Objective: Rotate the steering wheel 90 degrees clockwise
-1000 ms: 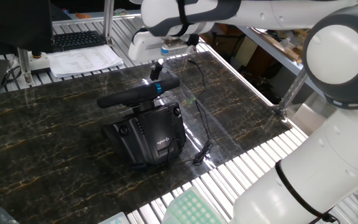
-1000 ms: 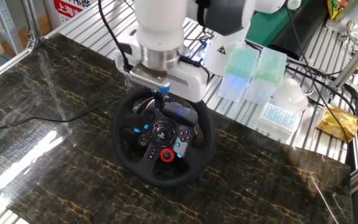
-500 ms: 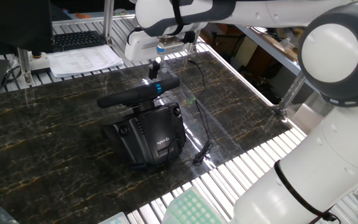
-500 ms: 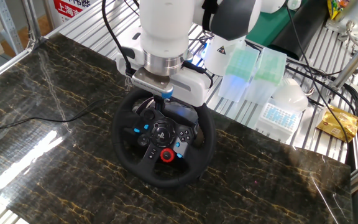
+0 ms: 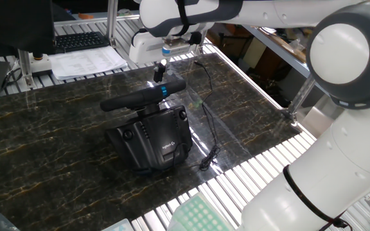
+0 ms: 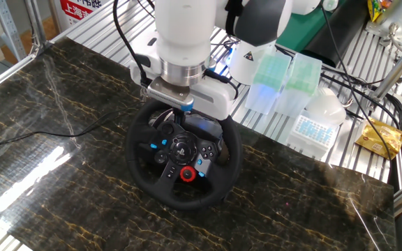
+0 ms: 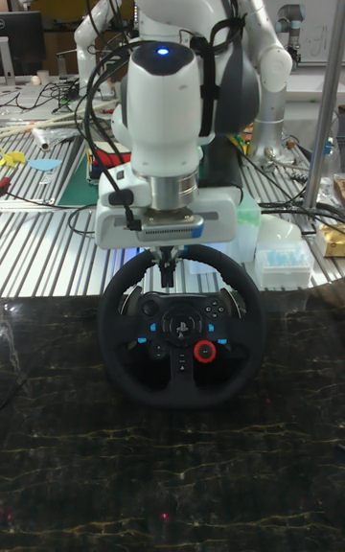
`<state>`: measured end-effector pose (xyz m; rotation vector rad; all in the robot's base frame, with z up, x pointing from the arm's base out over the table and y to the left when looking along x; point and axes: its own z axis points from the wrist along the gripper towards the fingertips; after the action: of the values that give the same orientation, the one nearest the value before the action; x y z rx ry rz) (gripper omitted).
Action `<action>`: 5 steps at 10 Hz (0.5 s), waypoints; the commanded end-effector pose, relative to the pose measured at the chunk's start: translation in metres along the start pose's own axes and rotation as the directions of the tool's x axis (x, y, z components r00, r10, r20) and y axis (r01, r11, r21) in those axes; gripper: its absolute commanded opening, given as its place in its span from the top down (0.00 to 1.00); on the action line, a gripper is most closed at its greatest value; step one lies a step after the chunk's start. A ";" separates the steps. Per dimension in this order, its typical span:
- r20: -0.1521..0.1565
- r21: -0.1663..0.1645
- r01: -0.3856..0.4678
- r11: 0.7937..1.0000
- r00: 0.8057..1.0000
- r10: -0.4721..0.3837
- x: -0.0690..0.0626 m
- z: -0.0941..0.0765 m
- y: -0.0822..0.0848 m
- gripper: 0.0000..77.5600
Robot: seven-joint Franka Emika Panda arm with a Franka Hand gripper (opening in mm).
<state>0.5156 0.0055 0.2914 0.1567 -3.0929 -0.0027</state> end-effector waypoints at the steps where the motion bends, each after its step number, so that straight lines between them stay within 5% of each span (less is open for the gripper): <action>1: -0.080 -0.007 -0.028 1.000 0.996 0.027 -0.002 -0.015 0.004 1.00; 5: -0.115 0.019 -0.025 1.000 0.993 0.027 -0.002 -0.014 0.005 1.00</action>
<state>0.5168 0.0106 0.3044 0.1249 -3.0016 0.0005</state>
